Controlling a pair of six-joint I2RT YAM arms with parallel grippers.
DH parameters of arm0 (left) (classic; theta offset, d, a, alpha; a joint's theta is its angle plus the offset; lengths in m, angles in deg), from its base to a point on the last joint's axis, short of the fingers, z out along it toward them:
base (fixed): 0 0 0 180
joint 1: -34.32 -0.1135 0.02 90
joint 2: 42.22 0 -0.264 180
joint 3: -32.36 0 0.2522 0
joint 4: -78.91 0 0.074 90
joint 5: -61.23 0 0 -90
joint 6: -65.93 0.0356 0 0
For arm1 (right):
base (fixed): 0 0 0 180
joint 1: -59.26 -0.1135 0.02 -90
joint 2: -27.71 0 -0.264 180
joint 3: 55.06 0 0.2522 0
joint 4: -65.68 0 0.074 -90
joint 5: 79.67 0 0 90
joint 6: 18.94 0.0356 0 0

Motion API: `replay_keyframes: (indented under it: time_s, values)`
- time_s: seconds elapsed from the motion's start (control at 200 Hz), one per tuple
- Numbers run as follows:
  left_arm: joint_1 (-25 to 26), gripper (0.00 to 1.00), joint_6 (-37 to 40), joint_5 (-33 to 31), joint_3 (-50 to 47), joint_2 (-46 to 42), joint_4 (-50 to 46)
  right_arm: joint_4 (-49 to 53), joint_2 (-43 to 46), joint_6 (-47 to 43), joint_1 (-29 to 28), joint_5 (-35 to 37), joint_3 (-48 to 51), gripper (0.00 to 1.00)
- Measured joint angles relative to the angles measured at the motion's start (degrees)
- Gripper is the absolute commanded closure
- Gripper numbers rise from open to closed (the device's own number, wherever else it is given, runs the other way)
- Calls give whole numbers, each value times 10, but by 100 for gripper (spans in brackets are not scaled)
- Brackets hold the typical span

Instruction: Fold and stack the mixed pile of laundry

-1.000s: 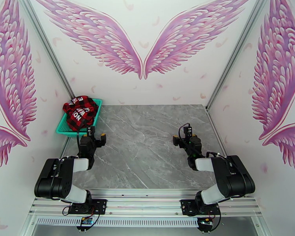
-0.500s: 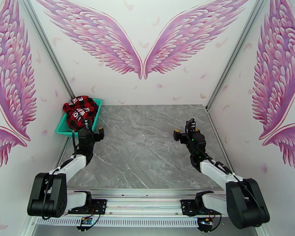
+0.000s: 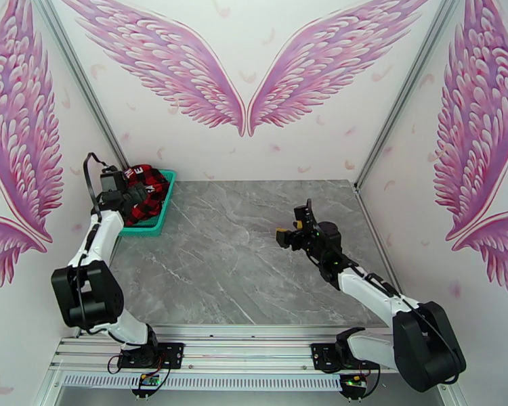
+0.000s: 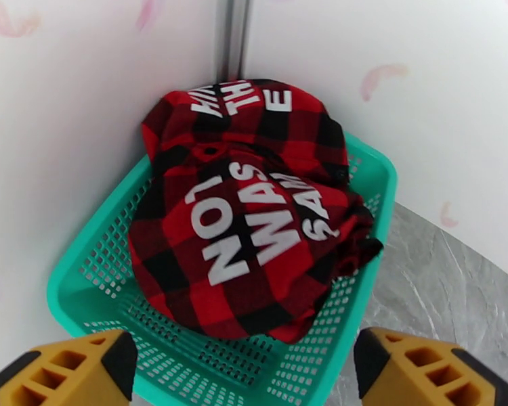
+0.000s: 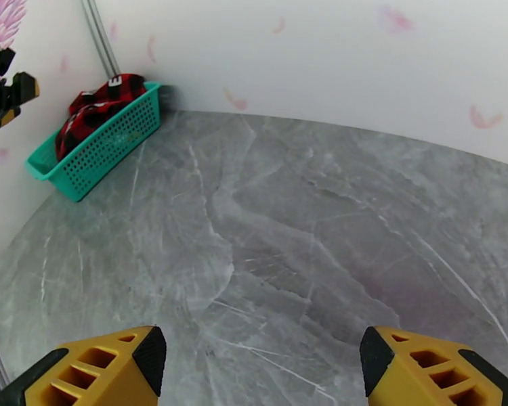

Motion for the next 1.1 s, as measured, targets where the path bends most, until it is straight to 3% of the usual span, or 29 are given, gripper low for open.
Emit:
replay_keyframes:
  time_s: [0.1, 0.23, 0.325, 0.39, 0.495, 0.675, 0.929, 1.004, 1.099]
  values:
    - [-13, 20, -7, 8, 89, 74, -44, 17, -19, -8, -14, -5, -16, 24]
    - [-21, 14, -20, 12, 179, 175, -83, 31, -31, -19, -31, -9, -27, 25]
    - [-22, 17, -27, 19, 202, 229, -105, 42, -38, -28, -42, -10, -32, 26]
    - [-22, 29, -34, 30, 211, 260, -116, 47, -45, -30, -47, -11, -37, 27]
    - [-22, 65, -47, 49, 215, 292, -120, 60, -53, -34, -53, -17, -43, 27]
    - [-21, 100, -63, 63, 195, 283, -88, 78, -55, -39, -59, -25, -53, 28]
    - [-22, 100, -57, 97, 182, 234, -62, 96, -55, -38, -63, -31, -71, 30]
    - [-22, 100, -56, 116, 182, 205, -57, 104, -55, -34, -63, -22, -78, 21]
    - [-21, 100, -54, 148, 182, 155, -49, 126, -55, -14, -64, 18, -96, 20]
